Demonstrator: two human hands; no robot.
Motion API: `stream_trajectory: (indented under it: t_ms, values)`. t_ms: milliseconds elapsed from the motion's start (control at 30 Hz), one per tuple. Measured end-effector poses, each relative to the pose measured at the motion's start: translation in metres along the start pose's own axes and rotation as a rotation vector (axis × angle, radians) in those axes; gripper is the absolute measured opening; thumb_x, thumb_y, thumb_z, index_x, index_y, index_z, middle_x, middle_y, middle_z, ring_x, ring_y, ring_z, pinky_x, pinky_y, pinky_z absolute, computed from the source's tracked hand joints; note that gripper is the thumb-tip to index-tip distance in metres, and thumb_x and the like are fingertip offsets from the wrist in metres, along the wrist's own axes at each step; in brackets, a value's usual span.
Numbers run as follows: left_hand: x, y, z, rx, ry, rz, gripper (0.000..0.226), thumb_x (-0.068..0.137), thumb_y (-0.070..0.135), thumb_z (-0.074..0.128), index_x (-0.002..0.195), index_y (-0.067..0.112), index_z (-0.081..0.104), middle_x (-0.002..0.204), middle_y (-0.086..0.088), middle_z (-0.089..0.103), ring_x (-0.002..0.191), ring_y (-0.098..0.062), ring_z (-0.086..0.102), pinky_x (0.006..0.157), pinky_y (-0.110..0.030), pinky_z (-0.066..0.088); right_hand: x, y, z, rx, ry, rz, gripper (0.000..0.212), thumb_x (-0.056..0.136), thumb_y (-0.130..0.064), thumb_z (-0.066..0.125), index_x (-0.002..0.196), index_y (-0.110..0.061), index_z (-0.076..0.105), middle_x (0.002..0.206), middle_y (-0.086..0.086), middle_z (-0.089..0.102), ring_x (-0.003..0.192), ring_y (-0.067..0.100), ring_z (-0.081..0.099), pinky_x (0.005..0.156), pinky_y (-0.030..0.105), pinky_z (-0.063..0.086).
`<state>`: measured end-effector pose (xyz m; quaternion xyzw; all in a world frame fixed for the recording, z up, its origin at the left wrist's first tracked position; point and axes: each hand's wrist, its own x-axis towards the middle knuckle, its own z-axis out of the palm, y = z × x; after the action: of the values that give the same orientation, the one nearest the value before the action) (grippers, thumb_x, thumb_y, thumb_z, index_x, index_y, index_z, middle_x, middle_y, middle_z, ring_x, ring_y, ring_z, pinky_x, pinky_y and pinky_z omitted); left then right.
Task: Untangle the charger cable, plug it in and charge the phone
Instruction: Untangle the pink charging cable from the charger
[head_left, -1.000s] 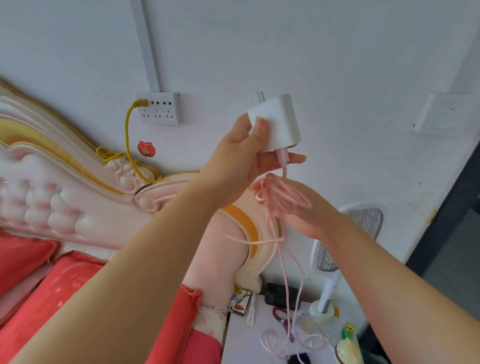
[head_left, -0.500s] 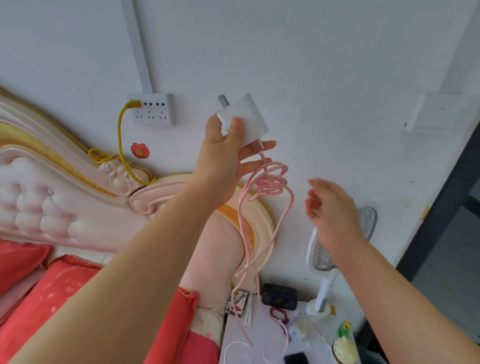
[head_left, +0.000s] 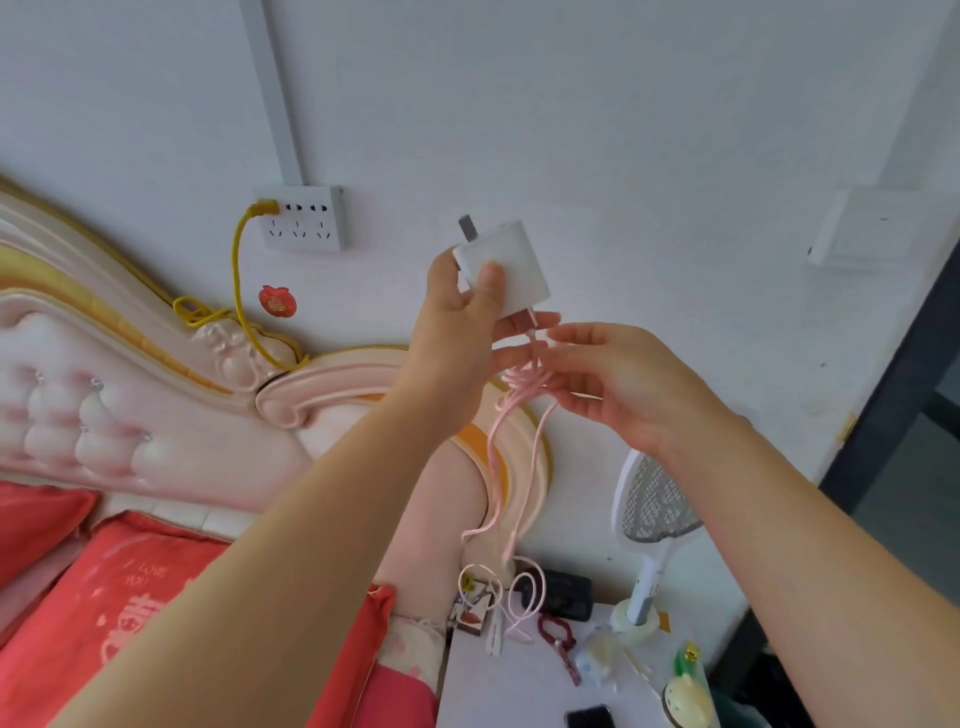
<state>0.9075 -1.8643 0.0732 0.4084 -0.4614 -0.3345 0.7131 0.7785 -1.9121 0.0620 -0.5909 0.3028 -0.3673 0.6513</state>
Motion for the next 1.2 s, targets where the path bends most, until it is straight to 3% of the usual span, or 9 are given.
stream_trajectory:
  t_ms: [133,233,367,567,900,1000,1100,1167,1200]
  values:
    - [0.004,-0.001,-0.016,0.055,0.079,0.007,0.015,0.100,0.030,0.031,0.101,0.020,0.041,0.073,-0.008,0.058,0.070,-0.021,0.070,0.064,-0.038,0.058,0.001,-0.004,-0.006,0.233,-0.051,0.019,0.021,0.080,0.006,0.045,0.091,-0.008,0.056,0.053,0.004,0.064,0.057,0.022,0.066,0.068,0.041,0.059]
    - [0.005,0.002,-0.027,-0.026,0.090,-0.020,0.022,0.100,0.032,0.028,0.098,0.015,0.042,0.066,-0.011,0.054,0.062,-0.020,0.067,0.060,-0.041,0.058,-0.001,-0.005,-0.019,0.295,-0.163,0.060,0.022,0.082,0.004,0.040,0.091,-0.007,0.057,0.056,0.002,0.056,0.053,0.019,0.061,0.062,0.036,0.059]
    - [0.005,0.010,-0.032,-0.060,0.069,-0.026,0.028,0.100,0.035,0.026,0.100,0.017,0.047,0.072,-0.012,0.056,0.053,-0.018,0.061,0.051,-0.033,0.055,0.004,0.000,-0.032,-0.082,-0.109,-0.043,0.026,0.089,0.003,0.043,0.092,-0.015,0.061,0.067,0.000,0.059,0.045,0.009,0.045,0.043,0.018,0.042]
    - [0.007,0.012,-0.018,-0.121,0.035,-0.068,0.030,0.100,0.037,0.026,0.100,0.015,0.048,0.076,-0.012,0.050,0.045,-0.016,0.050,0.045,-0.025,0.044,0.021,0.022,-0.030,-0.634,0.072,-0.318,0.043,0.089,0.002,0.043,0.079,-0.036,0.060,0.073,-0.004,0.062,0.058,0.010,0.047,0.060,0.022,0.041]
    - [0.014,0.010,0.000,-0.359,0.026,-0.183,0.039,0.099,0.039,0.029,0.105,0.005,0.046,0.062,-0.007,0.055,0.041,-0.015,0.045,0.040,-0.019,0.037,0.033,0.051,0.008,-0.466,0.094,-0.281,0.019,0.083,-0.007,0.060,0.089,-0.020,0.072,0.082,-0.005,0.071,0.081,0.010,0.065,0.085,0.026,0.049]
    - [0.015,0.009,0.002,-0.398,0.034,-0.213,0.040,0.099,0.038,0.029,0.105,0.003,0.047,0.068,-0.010,0.051,0.041,-0.015,0.045,0.040,-0.019,0.038,0.027,0.052,0.015,-0.468,0.034,-0.301,0.025,0.080,-0.014,0.065,0.071,-0.037,0.073,0.064,-0.018,0.069,0.066,-0.004,0.061,0.071,0.016,0.049]
    - [0.016,0.008,0.002,-0.433,0.032,-0.216,0.039,0.099,0.038,0.029,0.102,0.003,0.049,0.071,-0.011,0.052,0.042,-0.015,0.048,0.042,-0.021,0.041,0.022,0.055,0.016,-0.185,-0.084,-0.209,0.026,0.085,-0.006,0.056,0.081,-0.028,0.070,0.066,-0.011,0.069,0.067,0.008,0.066,0.068,0.026,0.057]
    - [0.017,0.007,0.000,-0.424,0.047,-0.189,0.039,0.099,0.037,0.029,0.105,0.004,0.048,0.074,-0.012,0.054,0.045,-0.016,0.051,0.044,-0.023,0.045,0.019,0.057,0.013,0.078,-0.142,-0.130,0.017,0.092,-0.023,0.050,0.100,-0.013,0.062,0.082,-0.003,0.071,0.085,0.021,0.069,0.080,0.033,0.056]
    - [0.018,0.006,-0.001,-0.402,0.057,-0.166,0.038,0.099,0.037,0.029,0.107,0.004,0.048,0.076,-0.012,0.054,0.047,-0.016,0.053,0.046,-0.024,0.047,0.016,0.057,0.011,0.170,-0.165,-0.096,0.033,0.090,-0.038,0.047,0.105,-0.010,0.058,0.093,0.002,0.070,0.094,0.025,0.068,0.087,0.038,0.053]
